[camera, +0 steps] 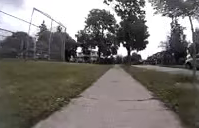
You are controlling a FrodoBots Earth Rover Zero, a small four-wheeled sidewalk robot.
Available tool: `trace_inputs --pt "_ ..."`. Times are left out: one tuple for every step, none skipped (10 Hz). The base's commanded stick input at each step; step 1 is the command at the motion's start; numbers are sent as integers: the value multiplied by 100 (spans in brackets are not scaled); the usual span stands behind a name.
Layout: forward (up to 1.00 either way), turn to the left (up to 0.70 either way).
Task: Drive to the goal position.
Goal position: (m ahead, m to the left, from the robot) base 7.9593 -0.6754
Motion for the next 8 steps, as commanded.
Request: trace_inputs --pt "70 -32" --pt "70 -7" --pt "70 0" --pt "70 0" --pt "70 0" --pt "70 0" --pt "70 0" --pt "70 0"
